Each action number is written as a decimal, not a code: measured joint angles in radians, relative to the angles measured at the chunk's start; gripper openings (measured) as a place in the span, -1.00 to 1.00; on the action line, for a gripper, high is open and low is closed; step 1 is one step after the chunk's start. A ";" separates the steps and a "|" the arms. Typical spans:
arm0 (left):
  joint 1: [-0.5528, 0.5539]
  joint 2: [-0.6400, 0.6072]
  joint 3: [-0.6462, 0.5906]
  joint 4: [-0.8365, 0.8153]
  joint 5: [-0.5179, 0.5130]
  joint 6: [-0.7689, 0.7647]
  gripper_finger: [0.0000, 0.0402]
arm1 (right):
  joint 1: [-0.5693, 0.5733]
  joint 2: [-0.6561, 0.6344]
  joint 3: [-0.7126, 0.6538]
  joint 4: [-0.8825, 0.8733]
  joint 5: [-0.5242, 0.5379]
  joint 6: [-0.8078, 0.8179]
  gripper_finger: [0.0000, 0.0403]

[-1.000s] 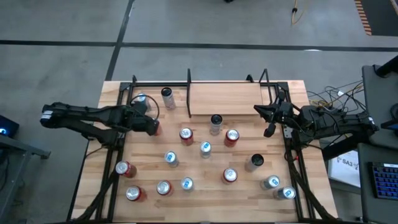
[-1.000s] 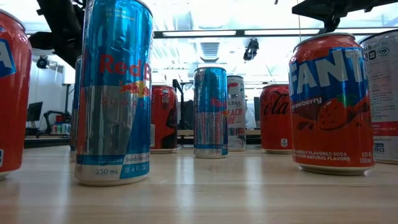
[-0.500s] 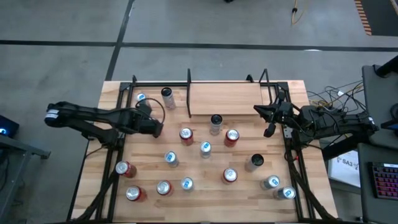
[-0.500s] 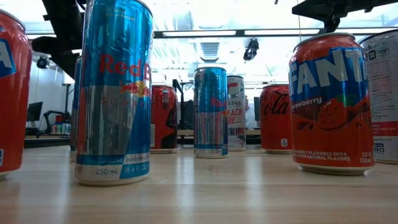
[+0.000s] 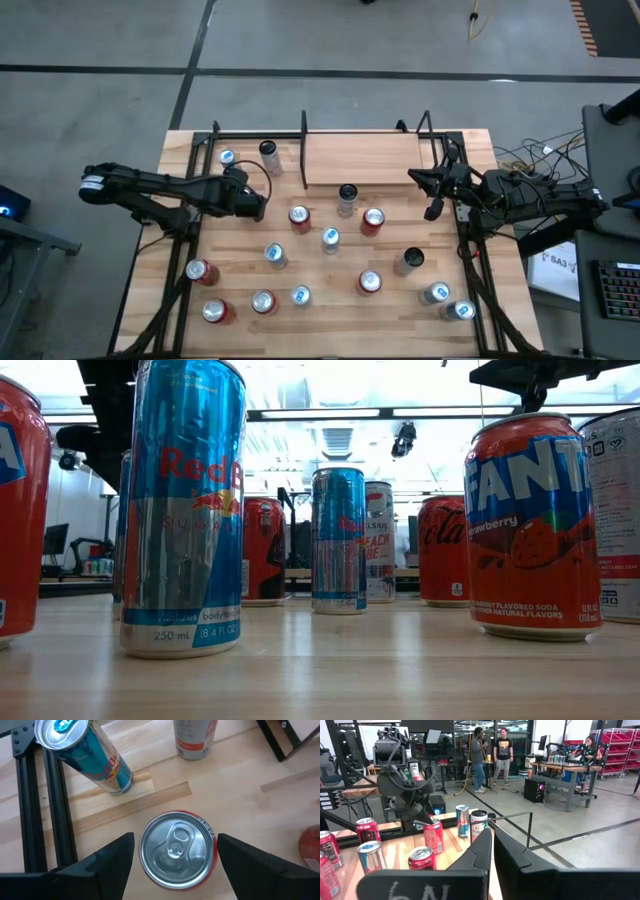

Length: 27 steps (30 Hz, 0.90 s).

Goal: Place canned beverage on shelf
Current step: Put the orange soda can on the shelf

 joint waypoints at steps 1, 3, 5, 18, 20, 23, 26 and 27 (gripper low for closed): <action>0.003 0.003 0.000 0.000 -0.001 -0.002 0.35 | 0.000 0.000 0.000 0.000 0.000 0.000 -0.95; 0.009 0.007 0.000 0.000 -0.001 -0.003 0.35 | 0.000 0.000 0.000 0.000 0.000 0.000 -0.95; 0.012 0.008 0.000 0.000 -0.001 -0.008 0.35 | 0.000 0.000 0.000 0.000 0.000 0.000 -0.95; 0.012 -0.002 0.000 -0.003 -0.019 -0.017 0.39 | 0.000 0.000 0.000 0.000 0.000 0.000 -0.95; 0.012 -0.003 0.000 -0.008 -0.019 -0.017 0.46 | 0.000 0.000 0.000 0.000 0.000 -0.001 -0.95; 0.012 -0.003 0.000 -0.011 -0.019 -0.016 0.61 | 0.000 0.000 0.000 0.000 0.000 -0.001 -0.95; 0.012 -0.003 0.000 -0.011 -0.011 -0.013 0.75 | 0.000 0.000 0.000 0.000 0.000 -0.001 -0.95; 0.012 -0.003 0.000 -0.010 0.005 -0.013 0.79 | 0.000 0.000 0.000 0.000 0.000 -0.001 -0.95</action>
